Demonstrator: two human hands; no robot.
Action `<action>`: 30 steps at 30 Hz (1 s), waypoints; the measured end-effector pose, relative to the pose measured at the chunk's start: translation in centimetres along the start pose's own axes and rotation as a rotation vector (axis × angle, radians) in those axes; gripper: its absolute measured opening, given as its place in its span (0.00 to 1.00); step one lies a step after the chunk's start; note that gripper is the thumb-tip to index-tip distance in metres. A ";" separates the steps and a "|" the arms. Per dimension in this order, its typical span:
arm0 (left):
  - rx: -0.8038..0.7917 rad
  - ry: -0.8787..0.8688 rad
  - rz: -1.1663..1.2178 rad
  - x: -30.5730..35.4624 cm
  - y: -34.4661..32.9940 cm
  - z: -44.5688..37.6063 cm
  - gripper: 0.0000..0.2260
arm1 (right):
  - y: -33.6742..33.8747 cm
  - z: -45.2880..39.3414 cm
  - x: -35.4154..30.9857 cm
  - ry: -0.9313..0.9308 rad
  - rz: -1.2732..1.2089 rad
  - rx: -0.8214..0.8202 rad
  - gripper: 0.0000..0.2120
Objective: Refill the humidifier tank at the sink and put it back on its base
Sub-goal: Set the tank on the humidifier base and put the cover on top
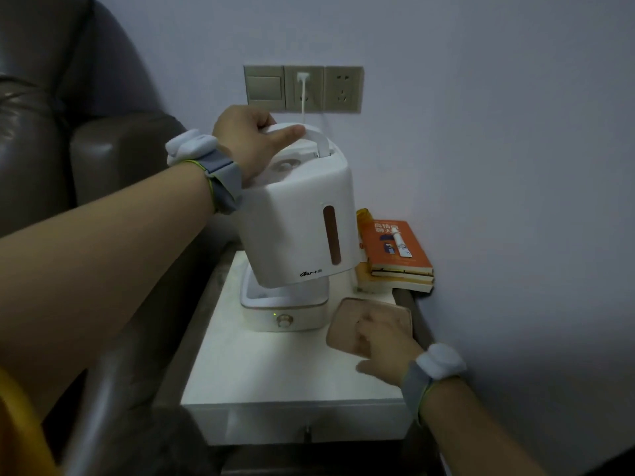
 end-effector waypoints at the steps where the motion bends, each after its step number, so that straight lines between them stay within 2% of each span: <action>1: 0.002 -0.002 0.006 0.2 0.0 0.0 0.18 | 1.9 0.3 0.1 0.002 -0.123 0.122 0.22; 3: 0.004 -0.018 0.012 0.9 -0.3 0.1 0.20 | 6.4 1.9 1.5 -0.077 -0.470 0.362 0.16; 4: -0.003 -0.026 0.011 1.3 -0.7 0.3 0.21 | 7.5 2.5 2.3 -0.134 -0.722 0.384 0.18; 6: -0.029 -0.035 0.011 1.5 -1.6 0.7 0.21 | 8.3 2.4 2.5 -0.165 -1.258 0.275 0.31; 8: -0.026 -0.043 0.010 1.4 -1.6 0.6 0.20 | 9.6 1.0 0.5 -0.121 -1.517 0.119 0.43; 10: -0.025 -0.052 0.002 1.2 -1.3 0.5 0.19 | 10.9 -0.6 -1.5 -0.120 -1.537 0.028 0.49; 13: -0.051 -0.049 -0.015 0.7 -1.4 0.7 0.17 | 13.0 -1.5 -3.2 -0.136 -1.429 0.043 0.52; 15: -0.049 -0.036 -0.018 0.1 -1.3 0.8 0.18 | 15.2 -1.2 -3.6 -0.105 -1.328 0.151 0.46; 17: -0.049 -0.024 -0.011 -0.3 -0.9 0.5 0.18 | 18.6 -0.8 -3.7 -0.068 -1.215 0.331 0.34; 19: -0.091 -0.042 -0.016 -0.1 -1.0 0.3 0.17 | 22.4 -1.0 -3.7 -0.004 -1.177 0.516 0.22; 20: -0.120 -0.058 -0.023 0.1 -1.2 0.3 0.16 | 23.8 -1.5 -3.9 0.022 -1.148 0.563 0.20; 22: -0.166 -0.096 -0.046 0.6 -1.8 0.3 0.14 | 25.4 -2.9 -4.9 0.041 -1.092 0.548 0.19; 26: -0.211 -0.121 -0.115 0.7 -2.7 0.3 0.11 | 24.4 -5.0 -6.3 0.006 -1.152 0.399 0.08; 28: -0.230 -0.135 -0.125 0.7 -2.8 0.2 0.10 | 24.2 -5.4 -6.1 -0.014 -1.225 0.417 0.03; 30: -0.243 -0.166 -0.122 0.9 -2.4 0.1 0.07 | 24.6 -5.7 -5.7 -0.028 -1.256 0.454 0.04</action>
Point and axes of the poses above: each hand's wrist, its own z-axis away from the middle knuckle, its own y-axis out of the back of the hand, x = y × z, the point moved 10 cm from there along -z, towards the middle knuckle, and after that the axes turned 2 degrees about -y, right-handed, at the moved point
